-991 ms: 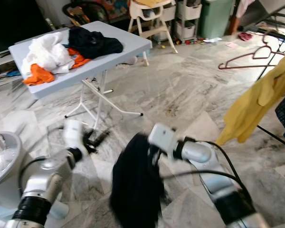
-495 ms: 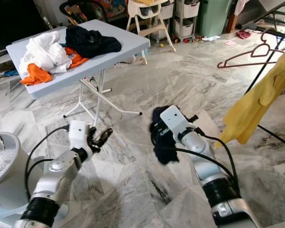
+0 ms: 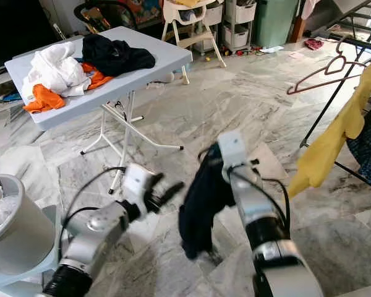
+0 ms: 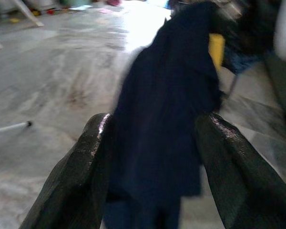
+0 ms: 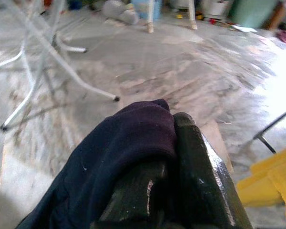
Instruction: Hang hanger
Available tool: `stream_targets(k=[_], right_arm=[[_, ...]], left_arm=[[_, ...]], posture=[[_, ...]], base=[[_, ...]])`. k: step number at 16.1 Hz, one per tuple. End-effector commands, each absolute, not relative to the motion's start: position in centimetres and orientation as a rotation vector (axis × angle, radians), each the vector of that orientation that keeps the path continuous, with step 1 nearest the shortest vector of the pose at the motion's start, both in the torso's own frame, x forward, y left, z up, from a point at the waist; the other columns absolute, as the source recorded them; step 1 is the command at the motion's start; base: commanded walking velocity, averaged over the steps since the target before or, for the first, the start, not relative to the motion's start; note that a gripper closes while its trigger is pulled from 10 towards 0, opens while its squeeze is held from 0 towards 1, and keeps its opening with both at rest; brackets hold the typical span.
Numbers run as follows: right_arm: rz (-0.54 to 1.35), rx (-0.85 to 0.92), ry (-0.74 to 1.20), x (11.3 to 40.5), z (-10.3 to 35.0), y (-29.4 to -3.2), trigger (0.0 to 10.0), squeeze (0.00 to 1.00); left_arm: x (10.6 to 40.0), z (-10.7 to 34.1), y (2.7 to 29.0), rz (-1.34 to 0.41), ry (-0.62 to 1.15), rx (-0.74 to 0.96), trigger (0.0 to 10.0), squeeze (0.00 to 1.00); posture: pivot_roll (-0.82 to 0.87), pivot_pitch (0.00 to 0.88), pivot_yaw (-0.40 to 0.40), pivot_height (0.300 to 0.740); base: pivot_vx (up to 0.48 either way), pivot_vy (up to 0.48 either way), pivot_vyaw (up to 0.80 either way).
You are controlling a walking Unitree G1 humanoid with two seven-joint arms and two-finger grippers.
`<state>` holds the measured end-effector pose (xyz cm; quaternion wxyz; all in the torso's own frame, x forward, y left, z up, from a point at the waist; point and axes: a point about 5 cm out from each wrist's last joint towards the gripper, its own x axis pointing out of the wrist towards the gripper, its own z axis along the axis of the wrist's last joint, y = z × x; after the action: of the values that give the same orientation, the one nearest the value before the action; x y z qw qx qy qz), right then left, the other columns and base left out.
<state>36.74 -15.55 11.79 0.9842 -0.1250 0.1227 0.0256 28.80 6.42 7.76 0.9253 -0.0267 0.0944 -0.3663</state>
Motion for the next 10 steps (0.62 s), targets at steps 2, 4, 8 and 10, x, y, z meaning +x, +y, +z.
stream_targets(k=[2,4,8,10], right_arm=[[-0.004,-0.172,0.228,37.7,13.5,-15.3,0.0,0.00],[-0.019,-0.090,0.236,38.2,14.8,-14.5,0.0,0.00],[0.020,0.066,0.284,38.0,16.1,-12.9,0.0,0.00],[0.052,0.113,0.279,37.8,17.0,-12.2,0.0,0.00]], left_arm=[[28.7,8.0,6.2,-0.770,0.174,-0.039,10.0,0.00],[28.7,7.8,5.2,-0.782,0.173,-0.020,10.0,0.00],[29.3,7.7,4.4,-0.760,0.162,0.043,10.0,0.00],[29.2,7.8,3.8,-0.787,0.149,0.032,10.0,0.00]], posture=[[-0.13,0.003,0.134,0.740],[-0.14,0.006,0.130,0.740],[-0.15,0.006,0.126,0.740],[-0.16,0.006,0.128,0.740]], base=[[0.000,0.000,0.00],[0.000,0.000,0.00],[0.000,0.000,0.00],[0.000,0.000,0.00]])
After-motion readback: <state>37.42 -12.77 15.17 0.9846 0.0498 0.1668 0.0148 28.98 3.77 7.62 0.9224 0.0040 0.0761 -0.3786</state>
